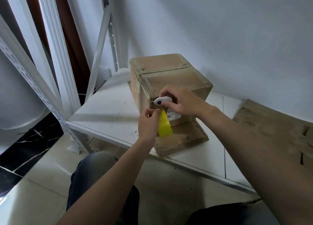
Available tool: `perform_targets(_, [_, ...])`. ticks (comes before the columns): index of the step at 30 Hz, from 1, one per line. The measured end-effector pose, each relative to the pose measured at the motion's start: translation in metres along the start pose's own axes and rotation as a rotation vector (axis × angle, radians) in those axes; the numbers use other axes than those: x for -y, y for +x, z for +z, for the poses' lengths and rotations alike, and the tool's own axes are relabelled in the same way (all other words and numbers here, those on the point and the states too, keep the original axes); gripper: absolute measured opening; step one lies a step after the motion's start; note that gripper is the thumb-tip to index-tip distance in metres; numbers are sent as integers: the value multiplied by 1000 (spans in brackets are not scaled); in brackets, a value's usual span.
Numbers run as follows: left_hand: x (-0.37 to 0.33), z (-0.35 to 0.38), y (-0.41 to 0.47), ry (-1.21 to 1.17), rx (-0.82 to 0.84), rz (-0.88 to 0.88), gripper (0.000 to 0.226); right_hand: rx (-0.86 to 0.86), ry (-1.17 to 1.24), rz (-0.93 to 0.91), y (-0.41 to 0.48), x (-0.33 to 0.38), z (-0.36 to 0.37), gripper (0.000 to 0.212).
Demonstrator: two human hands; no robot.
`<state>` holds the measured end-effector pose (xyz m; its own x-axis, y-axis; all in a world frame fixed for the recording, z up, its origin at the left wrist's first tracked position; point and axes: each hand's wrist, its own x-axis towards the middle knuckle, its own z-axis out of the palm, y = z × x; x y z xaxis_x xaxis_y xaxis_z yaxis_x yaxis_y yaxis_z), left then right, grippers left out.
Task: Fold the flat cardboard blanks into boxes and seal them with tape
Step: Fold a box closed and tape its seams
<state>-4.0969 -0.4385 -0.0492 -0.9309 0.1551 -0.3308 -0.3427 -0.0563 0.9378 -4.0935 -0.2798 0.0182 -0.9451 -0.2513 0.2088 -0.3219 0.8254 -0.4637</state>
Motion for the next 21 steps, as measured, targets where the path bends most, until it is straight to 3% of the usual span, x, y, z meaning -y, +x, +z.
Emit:
perform_targets(6, [7,-6,-5,78,142,-87,19,26,41,33,3,4,1,16])
perform_targets(13, [14,-6,-14,-102,95,-75,17,64,-23,-30,2,5,1,18])
perform_targets(17, [15,-8,-14,-74,72,-87,24,22,-31,-107,7,12,-3,18])
perform_targets(21, [13,-11,-14,-31,72,-71,21,119,-152,-122,15,17,-4,17])
